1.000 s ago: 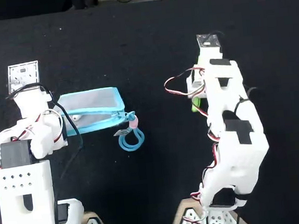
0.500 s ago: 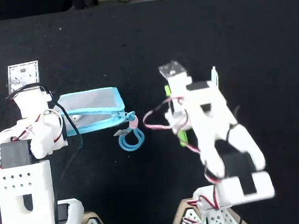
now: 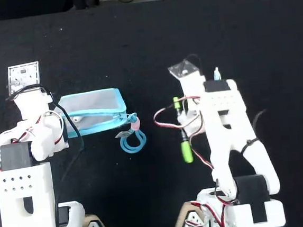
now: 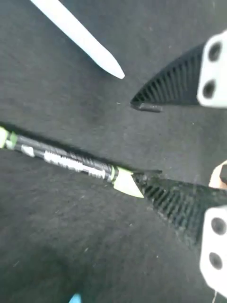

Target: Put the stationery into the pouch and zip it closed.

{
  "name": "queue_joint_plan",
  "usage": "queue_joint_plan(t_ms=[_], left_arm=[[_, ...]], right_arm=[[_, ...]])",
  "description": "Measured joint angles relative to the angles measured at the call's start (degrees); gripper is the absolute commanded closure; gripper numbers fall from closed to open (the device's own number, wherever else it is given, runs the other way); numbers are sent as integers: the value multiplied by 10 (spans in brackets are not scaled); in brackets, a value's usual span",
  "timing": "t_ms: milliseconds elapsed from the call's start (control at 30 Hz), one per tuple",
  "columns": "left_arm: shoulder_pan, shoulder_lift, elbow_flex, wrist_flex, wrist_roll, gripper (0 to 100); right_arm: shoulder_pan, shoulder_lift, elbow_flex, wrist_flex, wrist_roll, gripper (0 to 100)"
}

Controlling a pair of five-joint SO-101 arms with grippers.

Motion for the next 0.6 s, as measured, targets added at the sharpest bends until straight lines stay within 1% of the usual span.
queue_joint_plan(t_ms=[133,267,433,600], left_arm=[[0,0,0,0,0,970],[0,0,0,0,0,970],[0,0,0,0,0,970],[0,0,0,0,0,970]], right_arm=[[-30,0,-46,-3,-1,809],[-37,18,-49,-76,-47,824],[-39,110,-61,-154,-96,828],[-39,222,-131,-173,-126,828]])
